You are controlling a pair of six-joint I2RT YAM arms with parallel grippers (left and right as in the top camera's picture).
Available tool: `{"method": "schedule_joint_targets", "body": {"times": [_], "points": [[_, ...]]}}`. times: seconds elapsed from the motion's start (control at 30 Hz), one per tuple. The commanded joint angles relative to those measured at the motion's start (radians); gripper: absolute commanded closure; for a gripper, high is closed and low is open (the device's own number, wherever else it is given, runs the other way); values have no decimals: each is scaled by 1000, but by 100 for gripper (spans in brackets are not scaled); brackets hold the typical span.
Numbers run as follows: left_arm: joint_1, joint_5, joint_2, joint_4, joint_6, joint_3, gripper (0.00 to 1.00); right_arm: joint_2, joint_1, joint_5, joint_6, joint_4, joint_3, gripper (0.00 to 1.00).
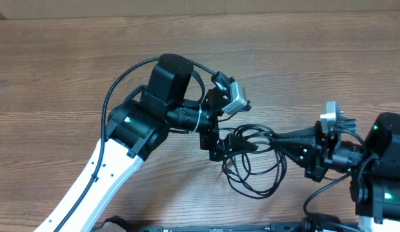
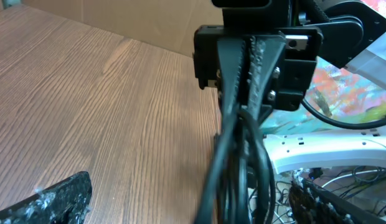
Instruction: Untangle cables
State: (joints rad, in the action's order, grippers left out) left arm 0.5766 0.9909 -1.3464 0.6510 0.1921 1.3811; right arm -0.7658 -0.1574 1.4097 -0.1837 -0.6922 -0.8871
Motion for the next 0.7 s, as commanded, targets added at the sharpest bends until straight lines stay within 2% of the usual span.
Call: {"method": "schedule_joint_targets", "body": {"times": [0.0, 0.07, 0.17, 0.23, 0.33, 0.53, 0.67], "points": [[14, -3, -1, -1, 22, 12, 0, 6, 35, 36, -9, 7, -4, 96], [21, -3, -6, -2, 23, 12, 6, 6, 51, 36, -9, 10, -4, 96], [27, -3, -10, -1, 26, 12, 34, 6, 56, 35, -9, 10, -5, 96], [28, -4, -10, -1, 26, 12, 55, 6, 56, 35, -9, 10, -4, 96], [28, -4, -10, -1, 26, 12, 74, 6, 56, 35, -8, 9, -4, 96], [28, -3, -11, -1, 26, 12, 96, 6, 56, 35, -8, 9, -4, 96], [28, -4, -11, -1, 26, 12, 96, 6, 55, 34, -7, 9, -4, 95]]}}
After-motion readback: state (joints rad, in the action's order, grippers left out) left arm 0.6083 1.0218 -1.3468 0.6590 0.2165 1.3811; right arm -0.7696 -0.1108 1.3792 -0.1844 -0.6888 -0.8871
